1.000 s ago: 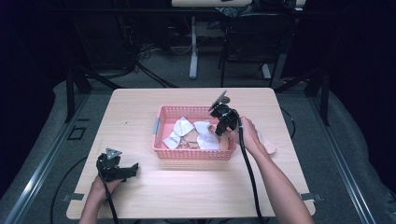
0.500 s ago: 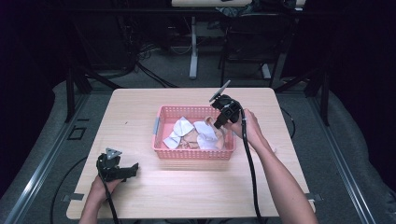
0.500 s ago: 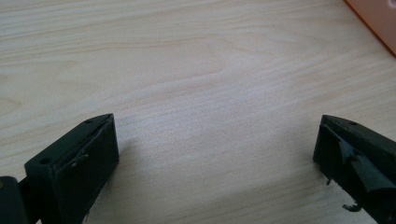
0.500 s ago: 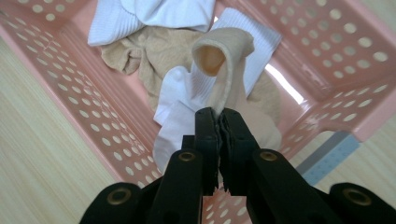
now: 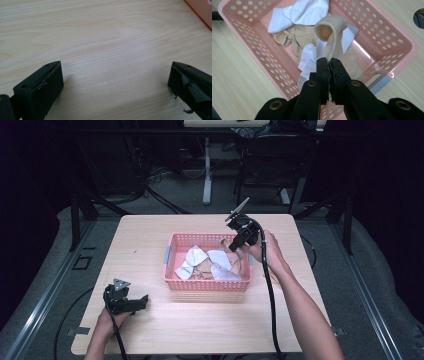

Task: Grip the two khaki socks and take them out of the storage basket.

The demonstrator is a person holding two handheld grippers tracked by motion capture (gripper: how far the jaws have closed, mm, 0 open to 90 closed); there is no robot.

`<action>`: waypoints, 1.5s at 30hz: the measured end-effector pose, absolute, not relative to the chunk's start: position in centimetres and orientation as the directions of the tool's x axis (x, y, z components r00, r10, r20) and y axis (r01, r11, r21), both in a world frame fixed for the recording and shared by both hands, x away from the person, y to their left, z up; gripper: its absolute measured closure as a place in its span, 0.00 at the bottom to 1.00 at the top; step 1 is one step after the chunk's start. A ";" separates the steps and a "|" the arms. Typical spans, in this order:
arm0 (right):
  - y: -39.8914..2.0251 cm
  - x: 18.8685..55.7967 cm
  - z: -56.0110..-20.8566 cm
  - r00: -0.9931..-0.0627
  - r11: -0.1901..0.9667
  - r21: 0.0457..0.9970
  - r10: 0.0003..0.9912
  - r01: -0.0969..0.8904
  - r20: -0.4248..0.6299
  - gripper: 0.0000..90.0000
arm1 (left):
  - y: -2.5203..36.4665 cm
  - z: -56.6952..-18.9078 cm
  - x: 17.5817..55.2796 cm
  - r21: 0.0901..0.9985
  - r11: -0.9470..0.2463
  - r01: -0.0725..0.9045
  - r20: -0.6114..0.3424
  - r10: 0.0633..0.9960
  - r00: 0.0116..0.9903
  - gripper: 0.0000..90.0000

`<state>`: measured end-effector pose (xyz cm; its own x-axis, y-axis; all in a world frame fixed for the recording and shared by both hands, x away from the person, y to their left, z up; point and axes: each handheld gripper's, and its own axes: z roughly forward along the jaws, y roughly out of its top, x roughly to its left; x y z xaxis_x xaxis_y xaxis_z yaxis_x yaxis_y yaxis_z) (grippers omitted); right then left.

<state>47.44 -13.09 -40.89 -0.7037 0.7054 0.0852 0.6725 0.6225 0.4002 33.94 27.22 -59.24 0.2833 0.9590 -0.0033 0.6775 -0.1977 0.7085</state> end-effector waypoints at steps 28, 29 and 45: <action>-17.6 47.2 -36.5 -0.664 0.565 0.457 0.743 0.687 0.081 0.96 | 27.2 -59.2 33.9 0.710 -0.200 0.675 -0.001 0.959 0.285 0.00; -17.9 47.2 -36.4 -0.661 0.560 0.461 0.746 0.689 0.082 0.96 | 27.2 -59.2 33.9 0.710 -0.199 0.675 -0.001 0.959 0.285 0.00; -23.4 46.2 -35.9 -0.594 0.490 0.485 0.801 0.725 0.079 0.96 | 27.2 -59.2 33.9 0.710 -0.200 0.675 0.000 0.959 0.285 0.00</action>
<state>46.16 -23.37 -35.87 -0.5940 0.8006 0.0788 0.7246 0.4899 0.4848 33.91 27.20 -59.24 0.2846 0.9586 -0.0005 0.6752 -0.2001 0.7100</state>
